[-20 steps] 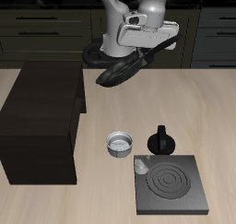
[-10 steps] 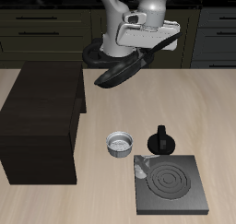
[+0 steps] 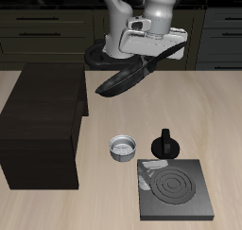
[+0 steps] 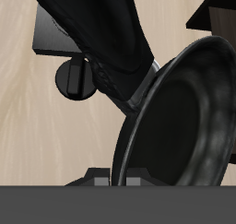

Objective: Place the frypan on the top layer of the wooden shelf

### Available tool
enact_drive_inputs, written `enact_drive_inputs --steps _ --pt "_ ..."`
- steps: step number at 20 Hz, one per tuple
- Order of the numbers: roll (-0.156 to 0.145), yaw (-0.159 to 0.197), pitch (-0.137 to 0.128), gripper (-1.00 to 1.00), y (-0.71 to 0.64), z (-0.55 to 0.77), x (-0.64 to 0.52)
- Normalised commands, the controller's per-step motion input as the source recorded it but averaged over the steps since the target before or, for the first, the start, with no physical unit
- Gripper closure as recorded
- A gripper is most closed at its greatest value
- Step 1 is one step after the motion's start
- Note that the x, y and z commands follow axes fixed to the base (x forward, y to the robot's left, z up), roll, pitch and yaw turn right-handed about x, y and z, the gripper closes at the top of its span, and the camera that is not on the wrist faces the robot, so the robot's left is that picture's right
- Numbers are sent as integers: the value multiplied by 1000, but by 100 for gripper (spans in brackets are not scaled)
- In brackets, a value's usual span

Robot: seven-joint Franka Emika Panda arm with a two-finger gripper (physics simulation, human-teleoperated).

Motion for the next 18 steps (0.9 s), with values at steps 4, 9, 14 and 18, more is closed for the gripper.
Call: enact_drive_inputs --steps 4,9,14,18 --pt "-6 -14 -25 100 47 79 301" --pt "-7 -2 -16 100 89 97 263" --pt "-10 7 -22 100 55 132 161" --pt "-8 2 1 100 38 48 220"
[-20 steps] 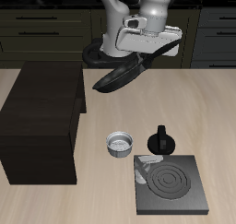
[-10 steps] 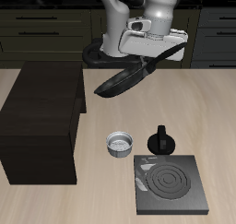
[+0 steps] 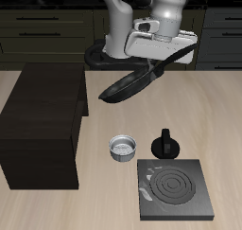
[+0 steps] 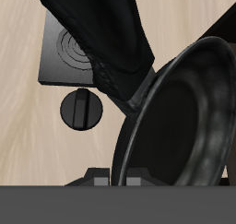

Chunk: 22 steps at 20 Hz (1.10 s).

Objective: Place the frypan on the top layer of the wooden shelf

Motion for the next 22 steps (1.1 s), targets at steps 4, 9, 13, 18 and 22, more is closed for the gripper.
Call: enact_drive_inputs --steps 4,9,13,18,22 --pt "2 30 -16 100 90 26 192" --pt "-9 -3 -11 100 30 47 103" --pt "-31 14 -32 100 -60 153 169" --pt "-29 -14 -4 100 -76 77 165" --pt "33 56 -12 100 90 -54 81"
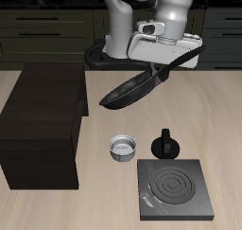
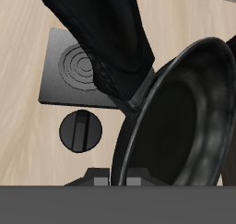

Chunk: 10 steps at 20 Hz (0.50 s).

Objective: Place the frypan on the top layer of the wooden shelf

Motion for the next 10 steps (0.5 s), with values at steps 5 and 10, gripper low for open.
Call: enact_drive_inputs --steps 5,10 --pt "49 12 27 100 70 -138 72" --pt "-39 4 7 100 -198 -68 220"
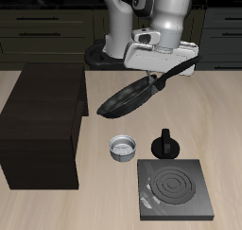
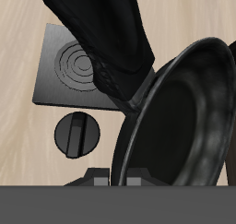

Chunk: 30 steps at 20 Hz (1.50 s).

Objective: Place the frypan on the top layer of the wooden shelf

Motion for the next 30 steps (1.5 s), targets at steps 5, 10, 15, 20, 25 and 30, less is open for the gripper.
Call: enact_drive_inputs --steps 5,10,15,20,25,30 --pt "-75 1 2 100 -307 -41 246" --pt "-67 -1 -7 100 -251 21 116" --pt "-69 4 -9 100 -293 82 62" --pt "-70 36 -14 100 -302 93 -7" --pt "-53 35 26 100 -308 -87 99" --pt "-57 43 28 100 -292 -131 116"
